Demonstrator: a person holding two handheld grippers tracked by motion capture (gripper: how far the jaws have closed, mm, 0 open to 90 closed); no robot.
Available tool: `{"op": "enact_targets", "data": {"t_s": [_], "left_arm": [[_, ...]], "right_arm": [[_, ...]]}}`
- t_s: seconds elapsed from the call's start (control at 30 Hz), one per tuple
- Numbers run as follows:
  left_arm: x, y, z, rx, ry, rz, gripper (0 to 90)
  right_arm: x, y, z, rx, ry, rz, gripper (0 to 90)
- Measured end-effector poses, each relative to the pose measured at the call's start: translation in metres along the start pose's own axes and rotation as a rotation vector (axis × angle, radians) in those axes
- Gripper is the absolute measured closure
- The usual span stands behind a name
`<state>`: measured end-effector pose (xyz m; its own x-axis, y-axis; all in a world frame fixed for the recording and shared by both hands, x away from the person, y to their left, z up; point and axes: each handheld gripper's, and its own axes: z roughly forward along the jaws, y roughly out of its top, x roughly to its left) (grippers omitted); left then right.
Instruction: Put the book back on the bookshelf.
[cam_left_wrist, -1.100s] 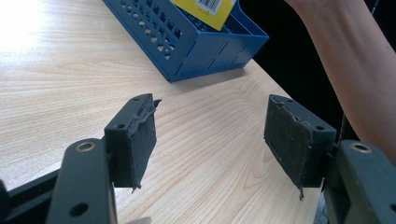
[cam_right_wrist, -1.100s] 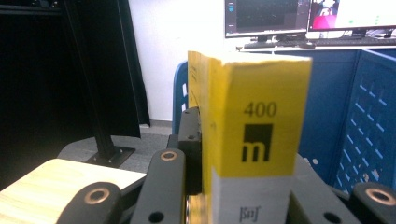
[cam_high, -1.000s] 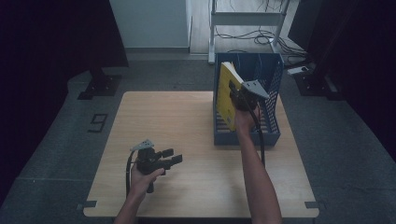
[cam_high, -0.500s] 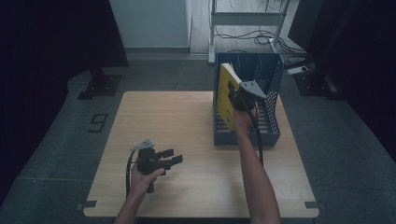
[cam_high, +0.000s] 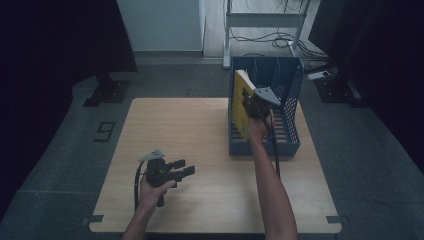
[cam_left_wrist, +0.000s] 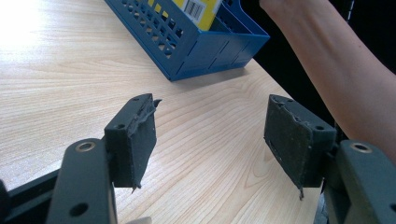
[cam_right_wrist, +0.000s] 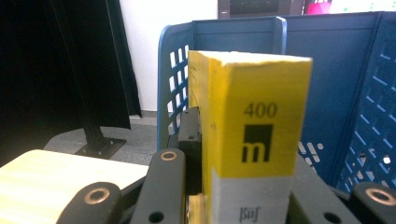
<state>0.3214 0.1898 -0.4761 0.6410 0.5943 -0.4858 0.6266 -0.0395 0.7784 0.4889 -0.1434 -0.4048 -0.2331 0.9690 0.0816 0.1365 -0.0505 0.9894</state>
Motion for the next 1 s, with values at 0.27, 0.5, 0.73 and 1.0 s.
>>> {"op": "enact_targets", "data": {"t_s": [0.27,0.5,0.73,1.0], "left_arm": [[0.002,0.0,-0.001,-0.002,0.001,-0.008,34.0],[0.003,-0.001,0.0,-0.002,0.0,-0.011,34.0],[0.003,-0.001,0.0,0.001,0.0,-0.01,34.0],[-0.001,-0.002,0.002,0.006,-0.002,-0.002,34.0]], "right_arm": [[0.001,-0.006,0.007,-0.002,-0.01,0.0,74.4],[0.003,-0.016,0.012,0.018,-0.013,0.008,74.4],[0.003,-0.023,0.01,0.044,-0.013,-0.009,74.3],[0.002,-0.024,-0.006,0.092,0.017,-0.022,73.0]]}}
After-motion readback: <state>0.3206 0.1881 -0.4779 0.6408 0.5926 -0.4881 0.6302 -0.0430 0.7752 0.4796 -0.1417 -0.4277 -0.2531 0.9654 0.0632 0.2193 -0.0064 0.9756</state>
